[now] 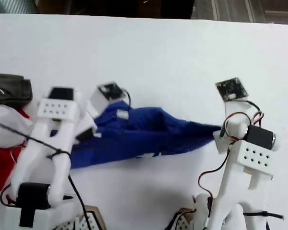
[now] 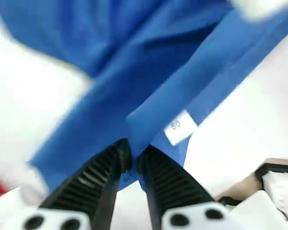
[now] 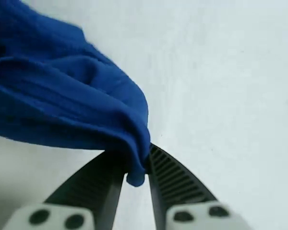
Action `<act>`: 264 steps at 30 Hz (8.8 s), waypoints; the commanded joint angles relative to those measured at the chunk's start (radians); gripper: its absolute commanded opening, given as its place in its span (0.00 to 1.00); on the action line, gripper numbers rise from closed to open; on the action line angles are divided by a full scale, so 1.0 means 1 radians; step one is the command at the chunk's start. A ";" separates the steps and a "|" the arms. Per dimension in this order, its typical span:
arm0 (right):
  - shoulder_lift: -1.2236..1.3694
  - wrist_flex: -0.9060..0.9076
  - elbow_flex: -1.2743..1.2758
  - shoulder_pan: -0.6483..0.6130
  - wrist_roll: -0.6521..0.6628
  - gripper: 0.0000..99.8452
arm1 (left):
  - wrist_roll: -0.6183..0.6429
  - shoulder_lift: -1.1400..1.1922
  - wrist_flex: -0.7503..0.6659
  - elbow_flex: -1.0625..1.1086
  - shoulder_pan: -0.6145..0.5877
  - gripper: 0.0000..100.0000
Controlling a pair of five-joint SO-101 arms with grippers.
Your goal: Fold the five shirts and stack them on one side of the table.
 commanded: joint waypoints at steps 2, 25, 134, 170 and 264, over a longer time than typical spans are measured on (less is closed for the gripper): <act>-0.027 -0.059 -0.129 -0.053 -0.160 0.02 | 0.006 -0.037 0.072 -0.237 -0.031 0.03; 0.409 0.054 -1.200 -0.151 -0.163 0.02 | 0.209 -0.037 0.075 -1.043 -0.015 0.03; -0.410 -0.071 0.232 0.300 0.278 0.02 | 0.104 0.232 -0.172 0.062 0.192 0.15; -0.409 -0.016 0.233 0.188 0.258 0.02 | 0.255 0.293 -0.153 0.127 0.399 0.14; -0.251 0.426 -1.389 -0.104 -0.172 0.02 | 0.132 -0.862 0.180 -0.656 -0.195 0.03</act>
